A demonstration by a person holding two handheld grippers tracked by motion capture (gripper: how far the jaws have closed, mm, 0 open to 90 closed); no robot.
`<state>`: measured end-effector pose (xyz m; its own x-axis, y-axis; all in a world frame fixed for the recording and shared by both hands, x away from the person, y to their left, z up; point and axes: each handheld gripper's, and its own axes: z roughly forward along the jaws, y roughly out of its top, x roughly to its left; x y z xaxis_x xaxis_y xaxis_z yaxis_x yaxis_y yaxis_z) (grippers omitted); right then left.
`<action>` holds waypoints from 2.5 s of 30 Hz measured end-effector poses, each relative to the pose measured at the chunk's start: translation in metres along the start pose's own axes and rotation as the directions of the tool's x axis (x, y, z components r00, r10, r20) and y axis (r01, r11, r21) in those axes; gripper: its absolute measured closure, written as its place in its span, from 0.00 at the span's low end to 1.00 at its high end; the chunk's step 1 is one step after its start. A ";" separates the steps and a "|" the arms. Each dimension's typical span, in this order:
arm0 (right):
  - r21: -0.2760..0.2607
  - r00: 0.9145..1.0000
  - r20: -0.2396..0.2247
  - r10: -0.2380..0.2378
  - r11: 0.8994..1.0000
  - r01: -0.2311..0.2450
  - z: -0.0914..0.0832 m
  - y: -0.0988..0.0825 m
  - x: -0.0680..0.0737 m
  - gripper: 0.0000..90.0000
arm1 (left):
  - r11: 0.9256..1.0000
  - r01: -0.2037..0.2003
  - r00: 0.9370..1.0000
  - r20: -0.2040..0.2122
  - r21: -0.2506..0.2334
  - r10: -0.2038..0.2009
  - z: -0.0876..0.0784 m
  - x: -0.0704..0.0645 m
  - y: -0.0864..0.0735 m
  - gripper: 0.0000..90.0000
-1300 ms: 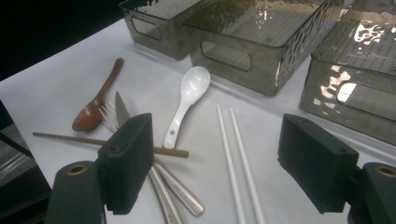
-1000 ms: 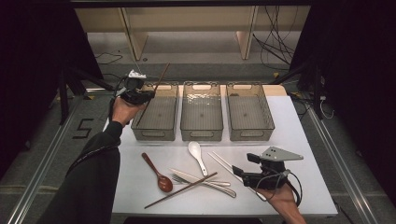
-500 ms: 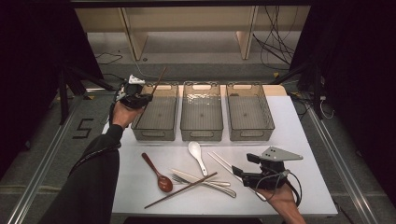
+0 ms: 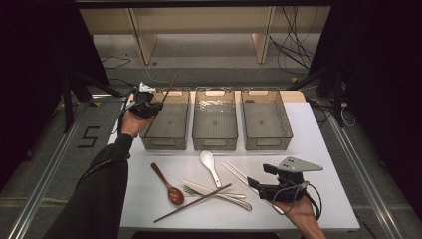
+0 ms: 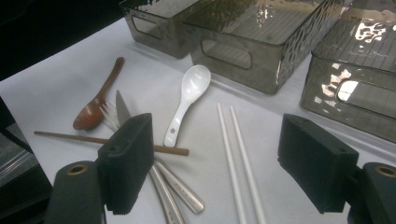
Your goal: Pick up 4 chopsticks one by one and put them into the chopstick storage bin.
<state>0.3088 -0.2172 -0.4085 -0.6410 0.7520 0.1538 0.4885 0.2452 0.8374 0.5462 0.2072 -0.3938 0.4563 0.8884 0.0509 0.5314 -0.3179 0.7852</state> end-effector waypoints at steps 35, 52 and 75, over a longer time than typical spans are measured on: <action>0.002 1.000 0.010 -0.006 1.000 0.006 0.000 0.000 0.002 0.31 | 0.996 -0.062 0.947 0.319 0.068 0.037 -0.086 -0.085 -0.033 0.32; -0.001 1.000 0.015 -0.011 1.000 0.011 -0.002 0.001 0.001 0.31 | 0.958 -0.232 0.908 0.390 0.170 0.151 -0.091 -0.154 -0.074 0.22; 0.001 1.000 0.014 -0.013 1.000 0.013 -0.001 0.001 0.001 0.31 | 0.881 -0.376 0.861 0.460 0.289 0.217 -0.088 -0.202 -0.113 0.32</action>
<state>0.3075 -0.2168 -0.4070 -0.6389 0.7574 0.1350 0.4803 0.2556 0.8390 0.3308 0.0927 -0.4388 0.8362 0.5440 -0.0697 0.5026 -0.7093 0.4942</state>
